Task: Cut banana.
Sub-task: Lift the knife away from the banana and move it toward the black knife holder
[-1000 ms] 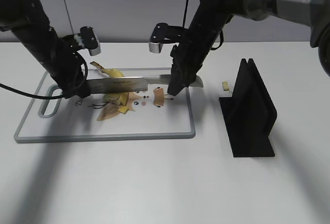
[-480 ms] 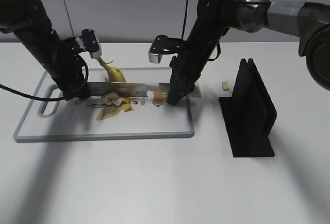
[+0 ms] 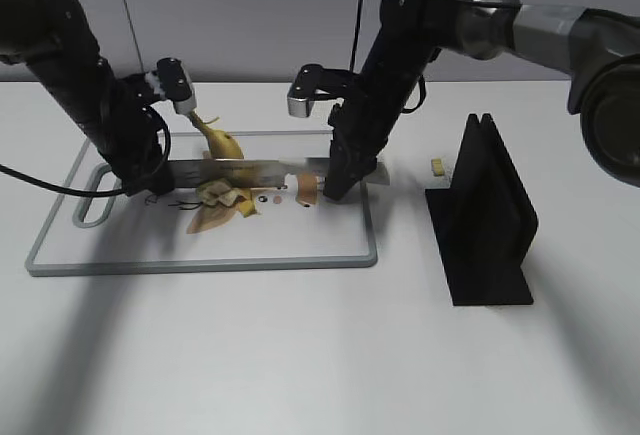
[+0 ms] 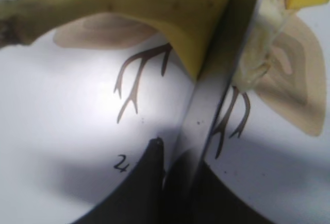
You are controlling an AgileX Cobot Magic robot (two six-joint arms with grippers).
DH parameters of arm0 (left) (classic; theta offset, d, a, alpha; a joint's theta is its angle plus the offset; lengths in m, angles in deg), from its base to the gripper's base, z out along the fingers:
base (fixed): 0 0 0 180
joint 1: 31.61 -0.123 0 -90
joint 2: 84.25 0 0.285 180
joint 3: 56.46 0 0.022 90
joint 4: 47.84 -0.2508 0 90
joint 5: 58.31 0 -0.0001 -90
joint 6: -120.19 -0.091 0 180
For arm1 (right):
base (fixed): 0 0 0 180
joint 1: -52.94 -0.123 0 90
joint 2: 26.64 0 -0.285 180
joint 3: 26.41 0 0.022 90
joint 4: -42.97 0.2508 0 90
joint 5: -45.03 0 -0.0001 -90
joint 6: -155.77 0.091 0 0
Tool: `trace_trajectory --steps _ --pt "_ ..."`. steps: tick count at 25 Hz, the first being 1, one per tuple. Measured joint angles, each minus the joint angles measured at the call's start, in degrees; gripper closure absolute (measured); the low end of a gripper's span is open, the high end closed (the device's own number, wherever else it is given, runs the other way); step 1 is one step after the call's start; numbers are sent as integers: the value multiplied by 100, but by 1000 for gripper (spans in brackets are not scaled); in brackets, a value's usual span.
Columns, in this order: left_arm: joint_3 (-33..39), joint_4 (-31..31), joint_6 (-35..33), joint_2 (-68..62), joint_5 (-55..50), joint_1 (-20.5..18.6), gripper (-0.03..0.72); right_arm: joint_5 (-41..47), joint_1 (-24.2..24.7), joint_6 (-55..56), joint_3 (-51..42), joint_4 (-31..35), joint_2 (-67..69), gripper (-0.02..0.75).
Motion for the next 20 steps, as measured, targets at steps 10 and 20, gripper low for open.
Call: trace_trajectory --steps 10,20 --pt "0 -31 185 -6 -41 -6 638 123 0 6 229 -97 71 526" --pt "52 -109 248 115 -48 11 640 98 -36 11 133 -183 75 526"
